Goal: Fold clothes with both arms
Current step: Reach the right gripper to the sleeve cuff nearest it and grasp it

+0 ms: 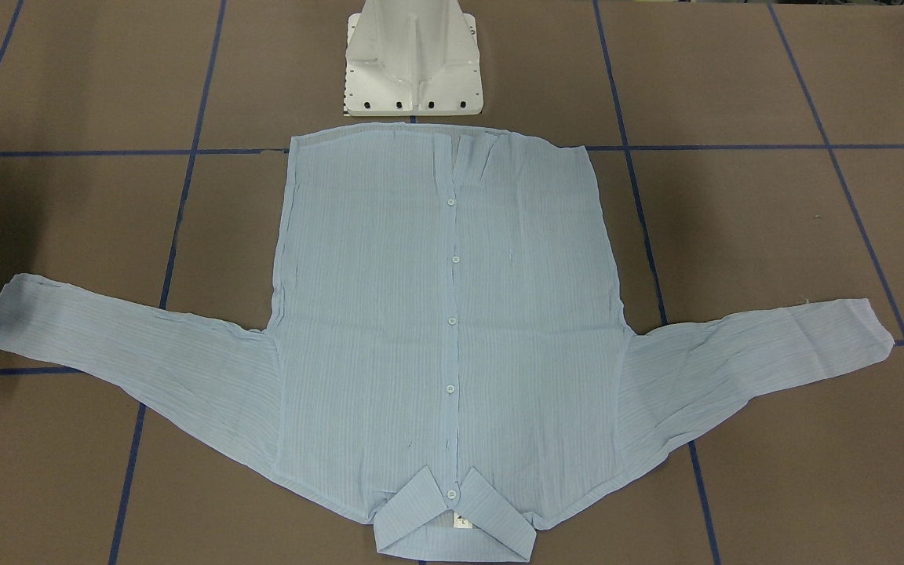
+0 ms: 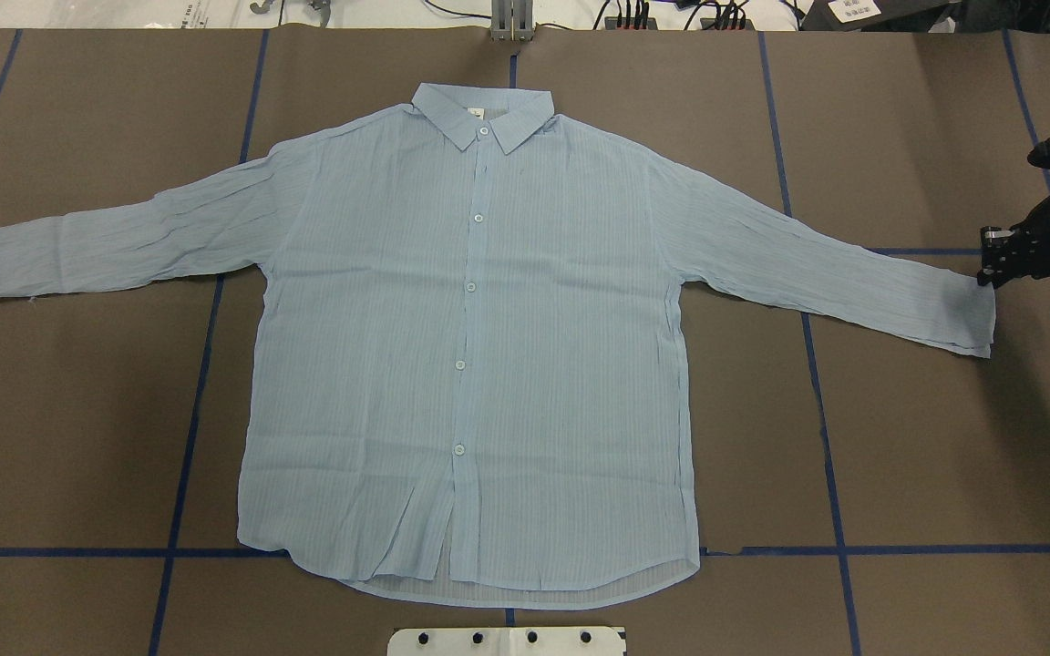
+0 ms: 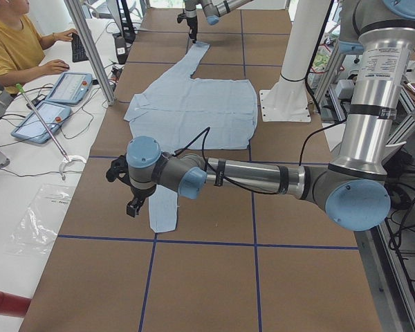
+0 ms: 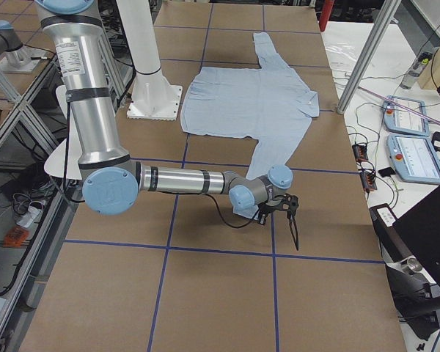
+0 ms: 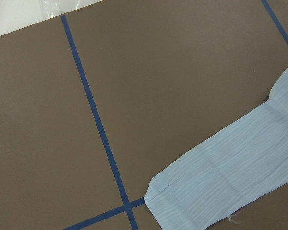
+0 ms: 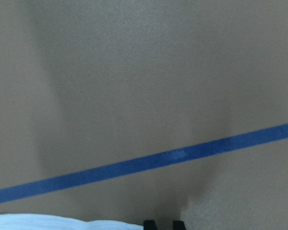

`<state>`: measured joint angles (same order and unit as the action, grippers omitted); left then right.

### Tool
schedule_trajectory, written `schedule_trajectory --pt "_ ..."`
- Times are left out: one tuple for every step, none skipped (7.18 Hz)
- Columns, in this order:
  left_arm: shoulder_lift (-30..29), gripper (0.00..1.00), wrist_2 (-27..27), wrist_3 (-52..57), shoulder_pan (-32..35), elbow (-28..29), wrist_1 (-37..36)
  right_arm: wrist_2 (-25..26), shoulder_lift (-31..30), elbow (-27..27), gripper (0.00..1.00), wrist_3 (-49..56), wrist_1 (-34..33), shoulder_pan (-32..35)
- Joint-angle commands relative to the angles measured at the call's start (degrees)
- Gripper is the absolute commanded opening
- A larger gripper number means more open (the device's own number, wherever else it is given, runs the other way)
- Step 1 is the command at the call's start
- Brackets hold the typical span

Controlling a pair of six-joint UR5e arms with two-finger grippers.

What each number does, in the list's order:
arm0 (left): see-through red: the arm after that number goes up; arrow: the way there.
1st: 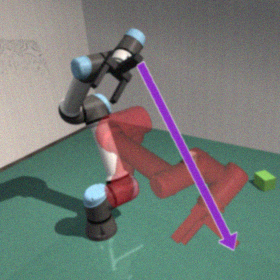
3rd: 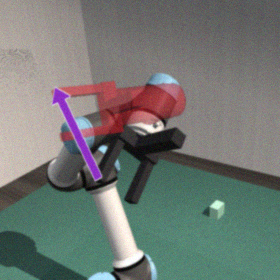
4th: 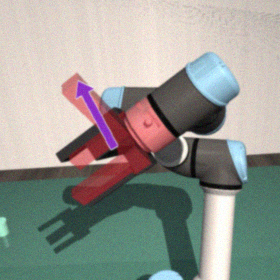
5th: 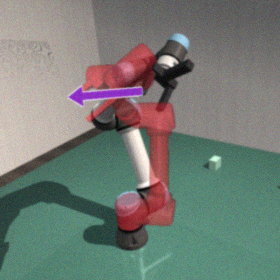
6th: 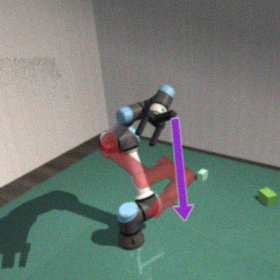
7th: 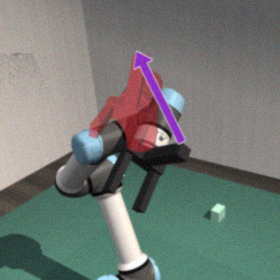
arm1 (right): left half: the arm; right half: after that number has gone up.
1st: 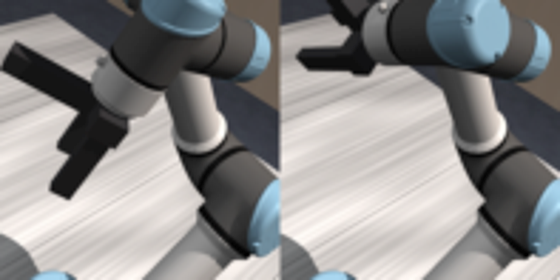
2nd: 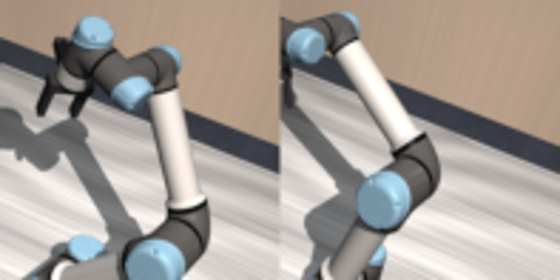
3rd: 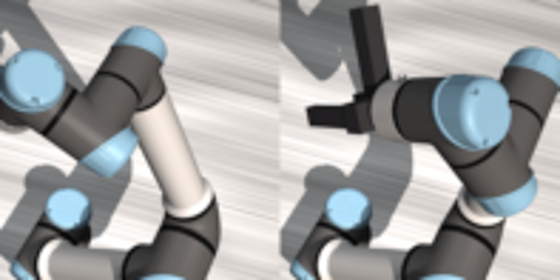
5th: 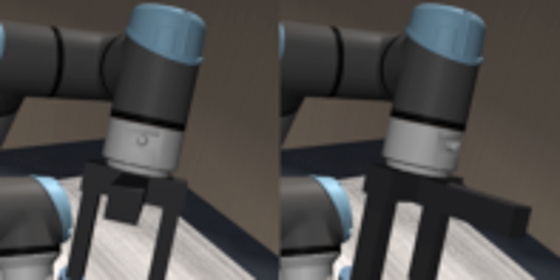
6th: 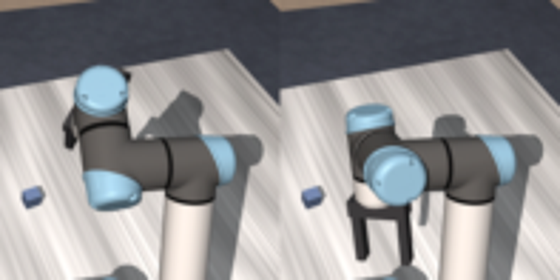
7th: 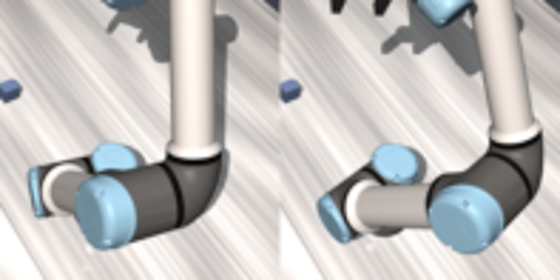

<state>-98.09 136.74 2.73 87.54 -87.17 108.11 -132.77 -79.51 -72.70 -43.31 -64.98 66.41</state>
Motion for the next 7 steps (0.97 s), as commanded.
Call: schedule_trajectory --pt "0.00 1.00 -0.07 0.00 0.00 -0.02 0.00 -0.99 0.15 -0.77 0.00 -0.20 0.03 0.13" --pt "0.00 1.00 -0.07 0.00 0.00 -0.54 0.00 -2.83 0.41 -1.65 0.00 -0.11 -0.06 0.82" --pt "-0.09 0.99 -0.07 0.00 0.00 -0.98 0.09 -5.02 0.93 -4.27 0.00 -0.72 -0.67 1.61" --pt "-0.17 1.00 0.02 0.00 0.00 -1.34 0.09 -5.83 1.55 -6.38 0.00 -4.21 -0.68 1.45" --pt "-0.70 0.99 0.02 0.00 0.00 -1.34 0.00 -6.18 4.77 -7.27 0.00 -11.20 -0.59 0.92" --pt "-1.05 0.99 -0.07 0.09 0.00 -1.25 0.09 -6.36 9.16 -7.54 0.00 -19.19 -0.59 -1.95" --pt "-1.40 0.99 -0.16 0.00 0.00 -1.25 0.78 -5.84 13.55 -7.03 0.00 -25.27 -0.68 -5.20"
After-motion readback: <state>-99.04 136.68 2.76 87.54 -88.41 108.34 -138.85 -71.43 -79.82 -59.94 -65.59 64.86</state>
